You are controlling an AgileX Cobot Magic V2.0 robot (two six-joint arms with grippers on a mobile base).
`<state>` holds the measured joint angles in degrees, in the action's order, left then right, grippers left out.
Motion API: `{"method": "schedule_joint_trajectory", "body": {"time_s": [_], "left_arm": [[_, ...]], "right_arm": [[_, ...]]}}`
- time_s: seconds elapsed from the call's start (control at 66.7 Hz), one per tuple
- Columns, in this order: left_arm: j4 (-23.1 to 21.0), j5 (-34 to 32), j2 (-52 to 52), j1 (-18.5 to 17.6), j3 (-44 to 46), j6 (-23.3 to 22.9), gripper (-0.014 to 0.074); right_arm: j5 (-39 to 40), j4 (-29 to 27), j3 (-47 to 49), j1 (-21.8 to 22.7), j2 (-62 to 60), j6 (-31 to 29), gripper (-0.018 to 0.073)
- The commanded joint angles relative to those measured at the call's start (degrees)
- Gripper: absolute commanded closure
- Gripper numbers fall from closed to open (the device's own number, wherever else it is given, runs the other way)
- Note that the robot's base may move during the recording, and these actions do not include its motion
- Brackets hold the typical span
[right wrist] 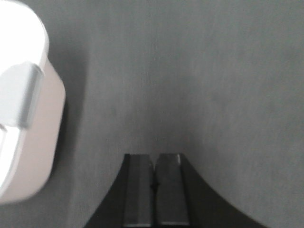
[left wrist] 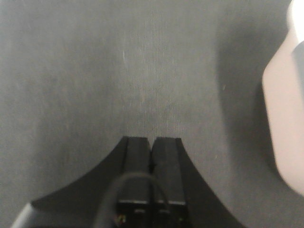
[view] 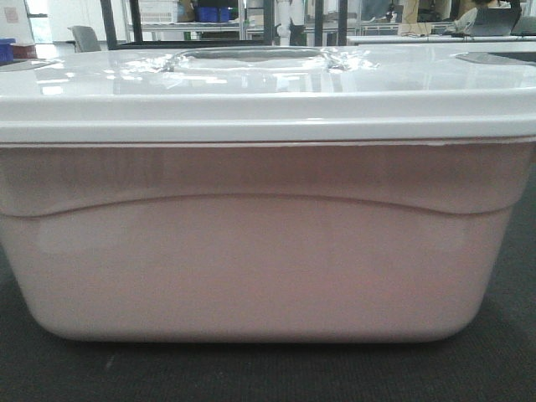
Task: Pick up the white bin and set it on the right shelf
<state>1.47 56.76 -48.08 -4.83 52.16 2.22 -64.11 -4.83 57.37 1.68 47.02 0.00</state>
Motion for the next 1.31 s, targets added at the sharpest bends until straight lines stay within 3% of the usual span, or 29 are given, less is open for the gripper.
{"method": "schedule_joint_trajectory", "body": {"time_s": [0.0, 0.33, 0.72, 0.825, 1.095, 1.17, 1.29], "left_arm": [[0.0, -2.3, -2.3, -0.3, 2.2, 0.0, 0.0715], [-3.8, -4.8, -10.1, -0.3, 2.2, 0.0, 0.0715], [-4.3, -8.7, -15.3, -0.3, 2.2, 0.0, 0.0697], [-4.7, -10.6, -16.1, -0.3, 2.3, 0.0, 0.0612], [-7.1, -11.6, -16.5, -0.3, 2.5, -0.8, 0.0210], [-10.4, -13.2, -16.5, -0.3, 2.5, -0.8, 0.0204], [-15.1, -13.7, -16.5, -0.3, 3.0, -0.8, 0.0220]], "right_arm": [[1.0, -1.2, 3.4, 0.0, 4.9, 0.0, 0.0491], [5.9, -9.7, 3.4, 0.0, 15.2, 0.0, 0.0491], [6.0, -10.5, 3.4, 0.0, 19.9, 0.0, 0.0484], [4.8, -10.5, 3.4, 0.0, 20.7, 0.0, 0.0407], [2.1, -10.3, 3.4, 0.0, 23.1, 0.0, 0.0029], [2.2, -10.3, 3.4, 0.0, 23.3, 0.0, -0.0015], [3.9, -10.5, 3.5, 0.0, 23.3, 0.0, -0.0011]]}}
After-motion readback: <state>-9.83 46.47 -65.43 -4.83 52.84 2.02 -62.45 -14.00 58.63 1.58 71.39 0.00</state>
